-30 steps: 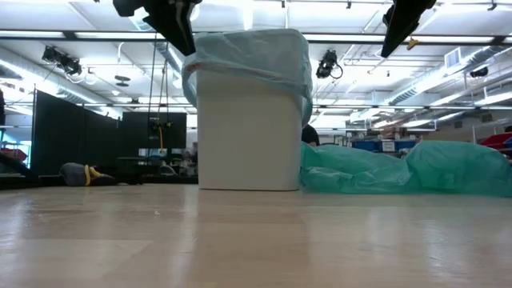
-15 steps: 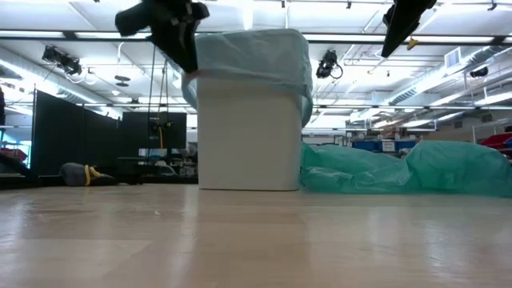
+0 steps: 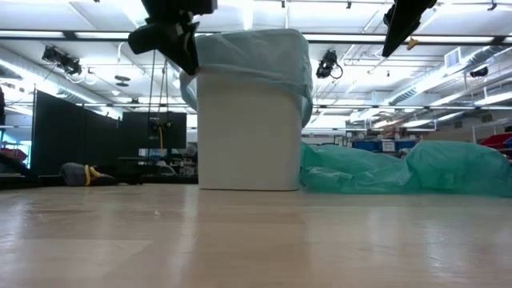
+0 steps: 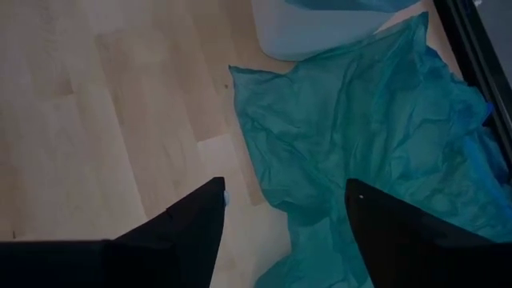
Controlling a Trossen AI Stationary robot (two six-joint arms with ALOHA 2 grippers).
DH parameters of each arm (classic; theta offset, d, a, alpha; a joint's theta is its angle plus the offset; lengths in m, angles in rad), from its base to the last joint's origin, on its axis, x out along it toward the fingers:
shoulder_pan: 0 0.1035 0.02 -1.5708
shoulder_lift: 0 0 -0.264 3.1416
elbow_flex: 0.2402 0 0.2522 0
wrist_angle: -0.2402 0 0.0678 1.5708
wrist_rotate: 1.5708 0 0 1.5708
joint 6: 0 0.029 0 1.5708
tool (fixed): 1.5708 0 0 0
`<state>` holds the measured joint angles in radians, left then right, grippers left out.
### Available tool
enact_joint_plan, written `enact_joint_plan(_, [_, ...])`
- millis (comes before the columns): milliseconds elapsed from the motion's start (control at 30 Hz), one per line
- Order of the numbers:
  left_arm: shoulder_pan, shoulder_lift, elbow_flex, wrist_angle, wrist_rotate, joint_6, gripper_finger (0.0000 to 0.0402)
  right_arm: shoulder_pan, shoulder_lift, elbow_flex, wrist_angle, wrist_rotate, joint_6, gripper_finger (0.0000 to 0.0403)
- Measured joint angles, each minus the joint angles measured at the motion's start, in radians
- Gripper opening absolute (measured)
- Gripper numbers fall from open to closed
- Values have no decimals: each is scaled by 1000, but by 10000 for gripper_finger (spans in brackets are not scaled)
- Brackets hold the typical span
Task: Place trash/remove bag and relplace
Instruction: Remove the blue plastic trash bag from the trash bin
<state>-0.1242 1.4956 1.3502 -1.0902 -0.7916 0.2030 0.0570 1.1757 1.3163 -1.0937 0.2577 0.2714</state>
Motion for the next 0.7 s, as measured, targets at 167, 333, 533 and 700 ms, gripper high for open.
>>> enact_joint_plan(167, [4,0,0,1,0,-12,81,0,0,0,1,0,0,245])
enact_joint_plan(333, [17,0,0,-1,0,-28,10,0,0,0,1,0,0,238])
enact_joint_plan(533, [5,0,25,-15,59,-81,4,0,0,0,2,0,1,227])
enact_joint_plan(700, [-60,-2,128,-63,90,-167,2,0,0,0,2,5,0,216])
